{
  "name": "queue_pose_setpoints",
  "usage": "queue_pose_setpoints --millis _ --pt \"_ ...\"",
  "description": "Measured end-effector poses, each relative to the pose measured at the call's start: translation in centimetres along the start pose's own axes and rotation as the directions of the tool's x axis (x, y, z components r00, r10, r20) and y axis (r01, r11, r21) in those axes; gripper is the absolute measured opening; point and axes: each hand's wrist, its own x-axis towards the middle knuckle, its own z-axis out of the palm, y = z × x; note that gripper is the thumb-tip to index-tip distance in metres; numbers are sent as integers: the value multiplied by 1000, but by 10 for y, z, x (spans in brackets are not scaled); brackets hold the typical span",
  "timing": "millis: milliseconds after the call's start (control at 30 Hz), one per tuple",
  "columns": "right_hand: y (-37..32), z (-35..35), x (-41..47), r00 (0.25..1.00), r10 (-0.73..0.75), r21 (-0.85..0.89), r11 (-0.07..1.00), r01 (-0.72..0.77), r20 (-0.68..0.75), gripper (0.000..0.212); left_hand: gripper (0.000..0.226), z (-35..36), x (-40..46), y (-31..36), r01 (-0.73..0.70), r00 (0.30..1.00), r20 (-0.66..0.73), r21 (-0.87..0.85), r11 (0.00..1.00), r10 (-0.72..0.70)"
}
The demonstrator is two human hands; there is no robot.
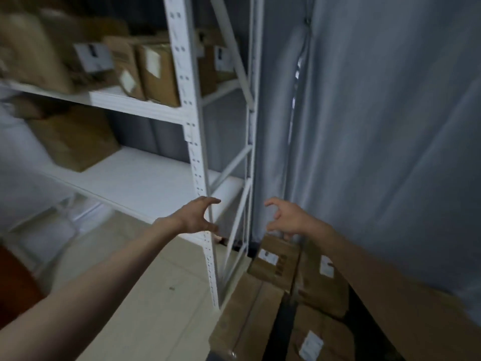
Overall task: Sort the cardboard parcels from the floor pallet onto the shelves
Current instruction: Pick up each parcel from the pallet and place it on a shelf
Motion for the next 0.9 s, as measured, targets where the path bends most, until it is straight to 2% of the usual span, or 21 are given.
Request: queue_pose_setpoints --millis 200,400,600,900 --pt "-107 3 12 983 -178 -119 976 181 36 68 81 -72 -62 -35 123 980 -164 54 991 -113" --pt "-210 36 36 943 -315 -189 925 330 108 68 79 -127 -123 -91 258 926 -294 39 965 -236" --pt "-305 100 69 889 -412 -252 855 453 200 68 81 -162 -174 -179 357 885 -324 10 934 -335" --pt "-447 194 144 847 -485 -276 802 530 216 70 82 -244 -217 -329 419 864 -318 25 907 -391"
